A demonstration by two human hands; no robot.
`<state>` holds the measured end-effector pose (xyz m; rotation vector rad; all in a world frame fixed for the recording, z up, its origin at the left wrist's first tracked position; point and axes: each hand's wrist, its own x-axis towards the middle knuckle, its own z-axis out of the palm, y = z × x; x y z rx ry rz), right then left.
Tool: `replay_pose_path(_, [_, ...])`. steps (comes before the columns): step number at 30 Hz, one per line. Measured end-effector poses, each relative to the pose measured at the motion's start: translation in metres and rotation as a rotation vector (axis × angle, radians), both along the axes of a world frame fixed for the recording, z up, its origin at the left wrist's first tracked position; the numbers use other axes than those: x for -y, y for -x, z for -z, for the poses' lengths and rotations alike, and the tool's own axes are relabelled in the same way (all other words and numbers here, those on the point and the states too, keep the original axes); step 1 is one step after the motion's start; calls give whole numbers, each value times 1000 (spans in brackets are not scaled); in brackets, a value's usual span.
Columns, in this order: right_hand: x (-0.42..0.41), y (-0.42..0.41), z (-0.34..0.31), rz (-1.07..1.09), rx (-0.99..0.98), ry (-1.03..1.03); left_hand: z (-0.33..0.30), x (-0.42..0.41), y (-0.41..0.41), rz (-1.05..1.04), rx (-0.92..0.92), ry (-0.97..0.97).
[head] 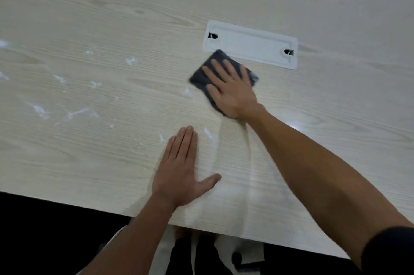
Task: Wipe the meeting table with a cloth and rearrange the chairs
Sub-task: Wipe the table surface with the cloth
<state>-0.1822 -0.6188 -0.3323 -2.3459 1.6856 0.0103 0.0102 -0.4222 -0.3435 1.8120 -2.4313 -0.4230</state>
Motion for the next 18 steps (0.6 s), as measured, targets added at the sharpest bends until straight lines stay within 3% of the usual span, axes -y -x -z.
replay_pose_path(2, [-15,50,0,203,-19,11,1,-1,-1,1,-12,30])
replay_pose_path(6, [-55,114,-6,928,-12,-35,1,-1,0,5,5,37])
replay_pose_path(8, [-60,89,-5,1207,32,-67,1,-1,0,3,13,28])
replay_pose_path(10, [-55,36,-6,1265,56,-76,-1,-2,0,5,30,7])
replay_pose_path(12, [-50,-24,1,1070,71,-30,-2,-2,2,3,53,-5])
replay_pose_path(14, [-47,-72,6,729,71,18,-3,0,3,8,75,-8])
replay_pose_path(18, [-40,-55,5,-51,38,-26,-5,-1,2,16,87,1])
